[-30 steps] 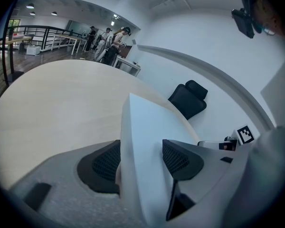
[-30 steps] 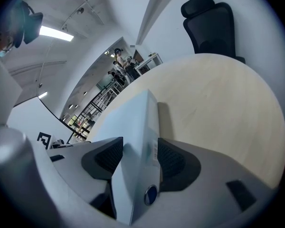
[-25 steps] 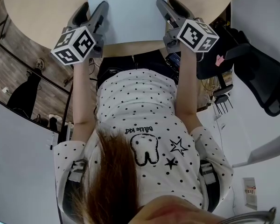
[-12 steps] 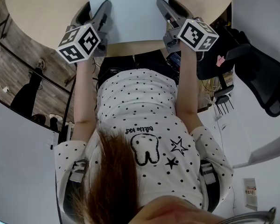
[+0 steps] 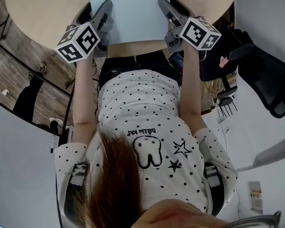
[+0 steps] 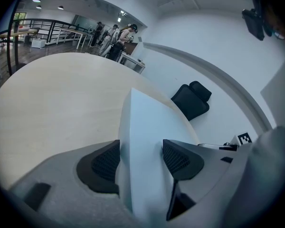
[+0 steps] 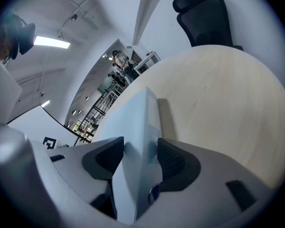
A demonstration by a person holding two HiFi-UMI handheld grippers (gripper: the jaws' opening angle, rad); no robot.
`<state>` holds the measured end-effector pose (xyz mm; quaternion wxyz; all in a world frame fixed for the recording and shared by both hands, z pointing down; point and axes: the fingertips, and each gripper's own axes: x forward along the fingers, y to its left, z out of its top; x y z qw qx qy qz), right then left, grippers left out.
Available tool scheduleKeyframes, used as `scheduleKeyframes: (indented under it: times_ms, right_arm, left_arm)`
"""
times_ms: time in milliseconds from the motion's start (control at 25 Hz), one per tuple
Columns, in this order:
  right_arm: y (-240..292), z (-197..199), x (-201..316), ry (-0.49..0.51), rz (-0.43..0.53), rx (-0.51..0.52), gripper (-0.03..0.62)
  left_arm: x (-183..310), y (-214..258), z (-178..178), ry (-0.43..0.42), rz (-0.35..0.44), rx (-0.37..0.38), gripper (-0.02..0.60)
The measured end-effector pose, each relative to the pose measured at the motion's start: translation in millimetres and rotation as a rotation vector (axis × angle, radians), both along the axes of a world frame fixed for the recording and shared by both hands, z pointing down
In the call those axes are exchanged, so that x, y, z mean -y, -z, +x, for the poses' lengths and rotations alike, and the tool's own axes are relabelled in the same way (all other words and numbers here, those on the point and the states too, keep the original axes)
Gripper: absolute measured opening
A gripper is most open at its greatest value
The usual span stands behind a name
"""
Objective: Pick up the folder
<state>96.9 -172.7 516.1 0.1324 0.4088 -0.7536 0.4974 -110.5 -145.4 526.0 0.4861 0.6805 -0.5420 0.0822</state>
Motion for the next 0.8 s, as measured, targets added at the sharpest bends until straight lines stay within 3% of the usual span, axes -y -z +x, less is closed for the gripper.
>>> scheduleKeyframes:
  times_ms: [440,640,800]
  right_arm:
    - [0.2,-1.6,-1.0,-0.016,-0.040,0.066,0.232]
    - [1.7,-5.7,-2.6,-0.001,-0.046,0.071,0.232]
    - [-0.2,-4.7,-3.5,0.009,-0.051,0.070,0.232]
  left_arm:
    - [-0.4,1.2,-1.6,-0.019,0.001,-0.037,0.278]
    - [-0.5,2.4,-5.2,-0.022,-0.011,-0.098,0.282]
    - [-1.8,2.0,-3.6,-0.032,-0.015,-0.070,0.282]
